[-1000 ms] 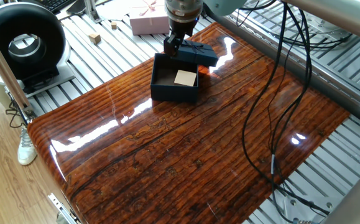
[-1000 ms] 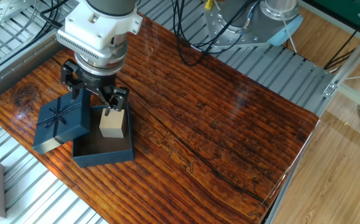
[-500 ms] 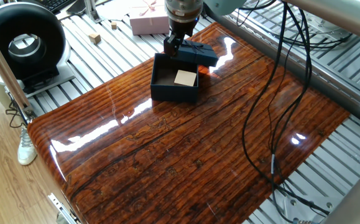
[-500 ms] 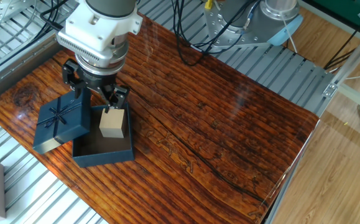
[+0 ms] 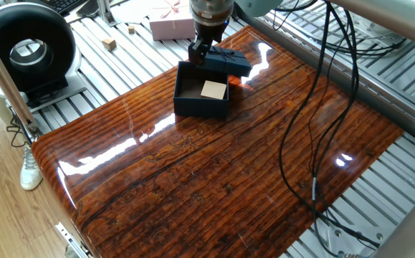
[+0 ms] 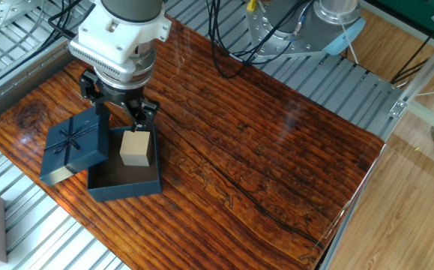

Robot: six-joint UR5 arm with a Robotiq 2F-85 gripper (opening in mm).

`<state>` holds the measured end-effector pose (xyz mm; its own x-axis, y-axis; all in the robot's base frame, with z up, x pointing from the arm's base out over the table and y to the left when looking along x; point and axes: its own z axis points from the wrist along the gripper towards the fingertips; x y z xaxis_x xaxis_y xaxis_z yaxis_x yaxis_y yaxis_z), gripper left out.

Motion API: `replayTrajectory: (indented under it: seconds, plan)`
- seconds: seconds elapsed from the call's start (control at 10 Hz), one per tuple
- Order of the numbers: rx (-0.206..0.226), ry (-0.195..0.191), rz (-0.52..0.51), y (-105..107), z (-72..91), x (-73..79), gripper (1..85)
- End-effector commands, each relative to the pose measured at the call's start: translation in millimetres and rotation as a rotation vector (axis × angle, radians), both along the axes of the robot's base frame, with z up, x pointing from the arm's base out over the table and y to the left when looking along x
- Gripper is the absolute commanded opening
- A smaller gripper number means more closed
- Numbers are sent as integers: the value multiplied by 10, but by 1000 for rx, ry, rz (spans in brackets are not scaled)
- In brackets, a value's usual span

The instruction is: Cover the box

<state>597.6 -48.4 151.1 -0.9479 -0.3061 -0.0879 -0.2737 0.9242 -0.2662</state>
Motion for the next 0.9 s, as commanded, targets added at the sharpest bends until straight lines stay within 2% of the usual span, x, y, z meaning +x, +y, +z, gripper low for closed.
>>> replayTrajectory:
  seconds: [0.0,0.4,0.8]
  plan:
    - [-2,2,6,-12,-35,13,683]
    - [0,-12,-37,-8,-224,104,697]
    - [21,-27,-88,8,-399,220,697]
